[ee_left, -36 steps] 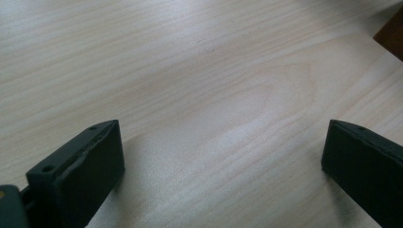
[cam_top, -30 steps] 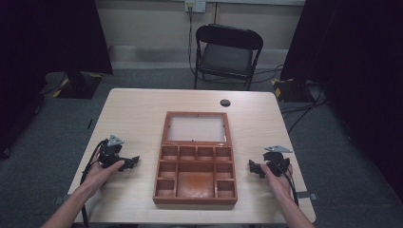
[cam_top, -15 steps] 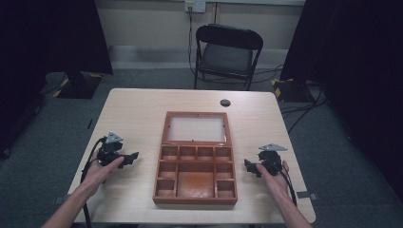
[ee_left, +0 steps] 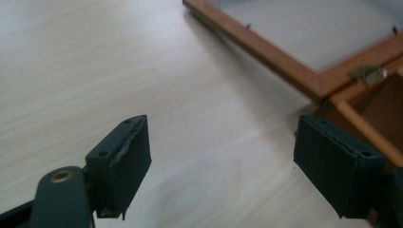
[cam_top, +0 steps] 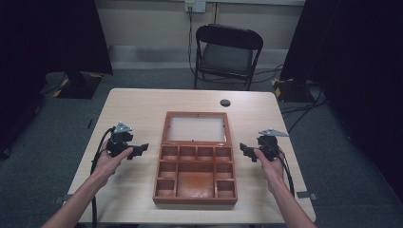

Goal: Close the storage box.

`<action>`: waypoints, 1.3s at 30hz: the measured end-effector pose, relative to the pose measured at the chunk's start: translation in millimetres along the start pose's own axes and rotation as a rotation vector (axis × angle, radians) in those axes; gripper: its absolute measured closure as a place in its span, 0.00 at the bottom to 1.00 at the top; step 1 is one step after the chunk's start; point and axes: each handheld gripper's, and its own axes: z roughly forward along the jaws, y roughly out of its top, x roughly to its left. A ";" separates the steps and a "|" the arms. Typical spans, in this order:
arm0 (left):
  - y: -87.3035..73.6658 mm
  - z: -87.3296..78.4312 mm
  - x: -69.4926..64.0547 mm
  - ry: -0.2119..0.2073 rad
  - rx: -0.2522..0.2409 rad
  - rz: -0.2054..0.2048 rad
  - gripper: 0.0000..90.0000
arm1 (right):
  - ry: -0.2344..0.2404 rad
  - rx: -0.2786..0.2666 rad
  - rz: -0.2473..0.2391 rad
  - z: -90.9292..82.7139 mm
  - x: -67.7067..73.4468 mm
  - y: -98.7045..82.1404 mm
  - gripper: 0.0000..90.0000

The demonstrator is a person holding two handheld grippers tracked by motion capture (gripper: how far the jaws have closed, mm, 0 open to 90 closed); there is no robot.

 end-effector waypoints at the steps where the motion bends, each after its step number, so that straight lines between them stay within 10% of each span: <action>1: 0.0 0.0 0.0 0.000 0.000 0.000 0.20 | 0.000 0.000 0.000 0.0 0.0 0.0 0.17; 12: 36.7 18.9 -0.5 -0.007 -0.035 -0.008 0.23 | 0.068 -0.062 -0.034 22.4 14.9 47.6 0.18; 30: 44.1 53.5 -33.0 -0.103 0.054 0.006 0.22 | 0.126 0.035 -0.051 55.0 24.4 34.3 0.18; 39: 40.8 65.0 -24.0 -0.150 0.079 -0.090 0.19 | 0.148 0.066 -0.038 65.4 30.1 28.8 0.17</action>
